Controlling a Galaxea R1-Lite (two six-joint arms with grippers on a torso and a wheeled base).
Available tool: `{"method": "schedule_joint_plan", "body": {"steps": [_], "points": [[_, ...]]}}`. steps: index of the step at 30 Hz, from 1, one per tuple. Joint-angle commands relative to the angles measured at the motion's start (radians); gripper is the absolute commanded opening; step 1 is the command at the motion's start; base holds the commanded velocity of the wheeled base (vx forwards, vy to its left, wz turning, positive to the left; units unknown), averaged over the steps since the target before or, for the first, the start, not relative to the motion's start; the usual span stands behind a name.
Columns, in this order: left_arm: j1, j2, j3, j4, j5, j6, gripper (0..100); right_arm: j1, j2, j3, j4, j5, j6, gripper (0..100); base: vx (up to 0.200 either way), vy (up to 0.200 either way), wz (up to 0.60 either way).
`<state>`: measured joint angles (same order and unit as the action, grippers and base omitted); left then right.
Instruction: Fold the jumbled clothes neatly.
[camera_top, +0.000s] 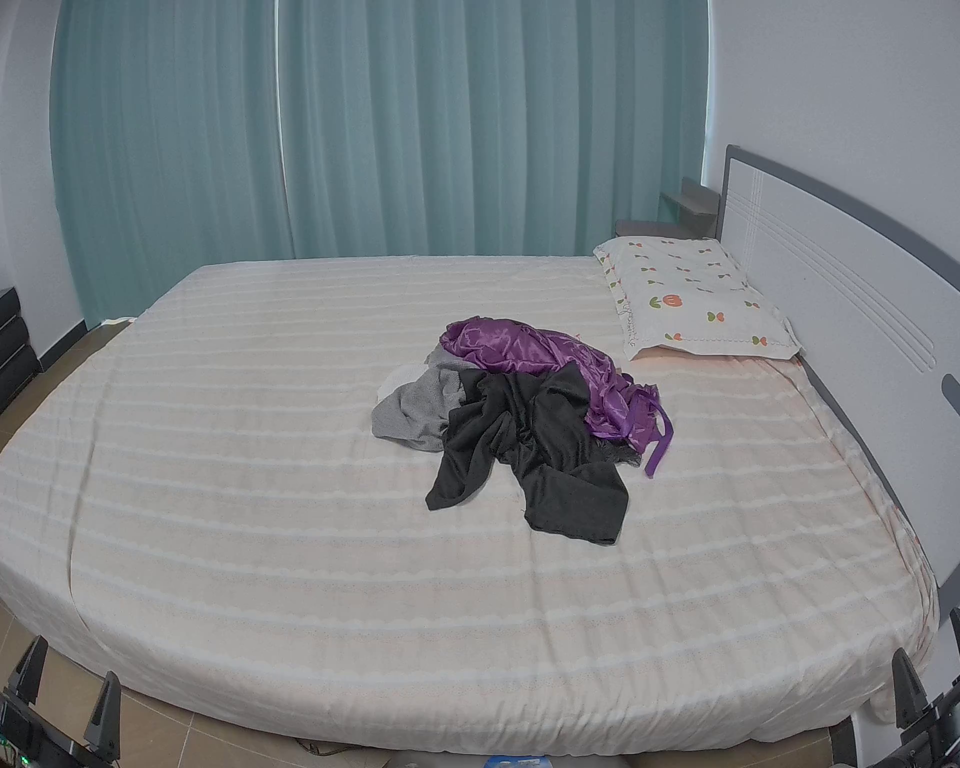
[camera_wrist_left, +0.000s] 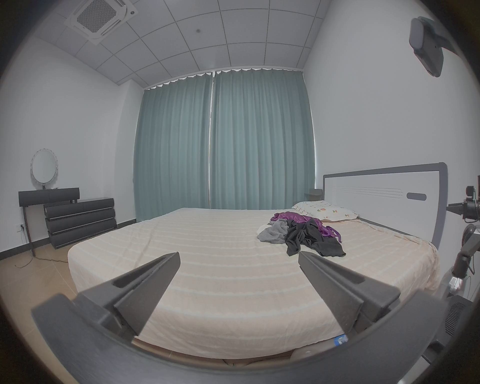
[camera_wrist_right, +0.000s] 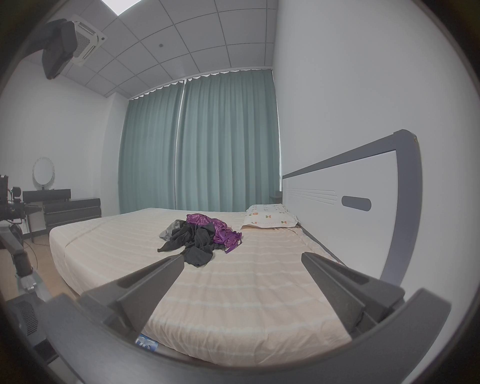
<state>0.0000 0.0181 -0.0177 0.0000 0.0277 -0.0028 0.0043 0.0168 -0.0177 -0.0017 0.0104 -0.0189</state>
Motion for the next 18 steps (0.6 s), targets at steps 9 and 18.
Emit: {"method": "schedule_joint_plan", "body": {"steps": [9,18], "points": [[0.0,-0.018,0.018,0.0,0.001,0.0,100,0.003,-0.017,0.015,0.003,0.019,-0.027,100,0.0,0.0,0.0],[0.0,-0.018,0.018,0.0,0.001,0.0,100,0.02,0.302,-0.335,-0.006,0.123,0.094,100,0.0,0.0,0.0]]}}
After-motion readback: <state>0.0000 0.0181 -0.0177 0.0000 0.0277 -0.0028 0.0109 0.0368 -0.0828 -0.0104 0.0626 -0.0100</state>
